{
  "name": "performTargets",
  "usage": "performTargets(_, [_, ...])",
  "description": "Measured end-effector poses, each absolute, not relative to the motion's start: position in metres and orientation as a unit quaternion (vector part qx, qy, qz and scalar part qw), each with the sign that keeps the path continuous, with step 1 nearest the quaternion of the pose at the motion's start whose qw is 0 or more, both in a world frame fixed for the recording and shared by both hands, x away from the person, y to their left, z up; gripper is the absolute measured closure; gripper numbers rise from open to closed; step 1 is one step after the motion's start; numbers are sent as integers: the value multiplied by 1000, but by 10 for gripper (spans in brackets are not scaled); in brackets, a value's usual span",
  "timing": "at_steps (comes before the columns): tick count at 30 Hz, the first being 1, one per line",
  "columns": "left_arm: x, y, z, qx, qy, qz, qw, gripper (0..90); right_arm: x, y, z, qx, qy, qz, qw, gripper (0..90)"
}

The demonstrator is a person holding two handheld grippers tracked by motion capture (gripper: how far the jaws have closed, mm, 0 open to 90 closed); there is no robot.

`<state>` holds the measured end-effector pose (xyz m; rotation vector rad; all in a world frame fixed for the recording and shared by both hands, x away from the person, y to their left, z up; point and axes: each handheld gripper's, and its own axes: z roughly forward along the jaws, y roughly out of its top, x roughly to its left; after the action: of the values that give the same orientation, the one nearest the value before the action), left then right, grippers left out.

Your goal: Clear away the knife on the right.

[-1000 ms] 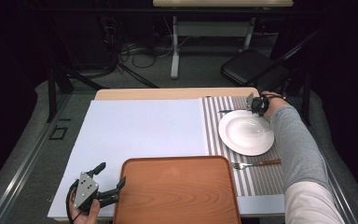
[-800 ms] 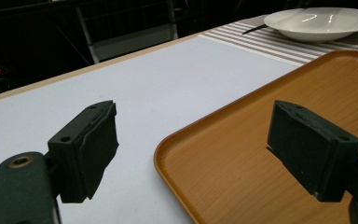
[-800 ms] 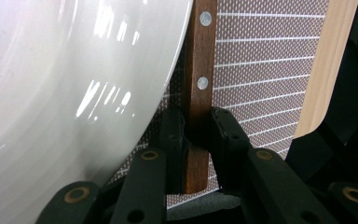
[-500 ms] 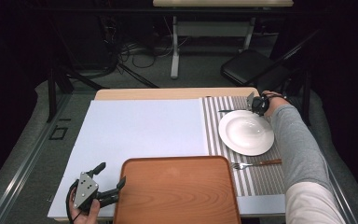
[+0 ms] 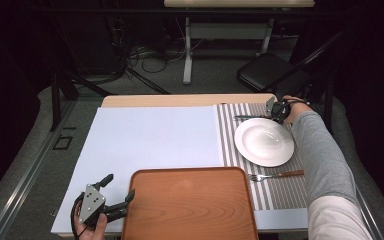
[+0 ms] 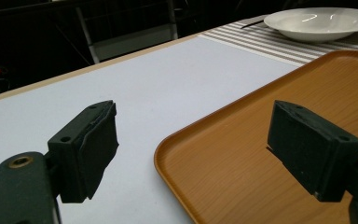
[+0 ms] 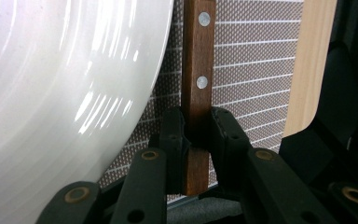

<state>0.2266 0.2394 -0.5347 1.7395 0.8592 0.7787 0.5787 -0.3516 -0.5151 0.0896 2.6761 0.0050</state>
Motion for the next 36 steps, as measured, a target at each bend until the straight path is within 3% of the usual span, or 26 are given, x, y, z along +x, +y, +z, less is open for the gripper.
performTargets(16, [226, 241, -534, 719, 355, 316, 507, 156, 564, -355, -492, 48, 966, 23, 252, 762])
performTargets(36, [223, 237, -533, 738, 322, 291, 516, 156, 518, -351, -463, 98, 956, 30, 274, 762])
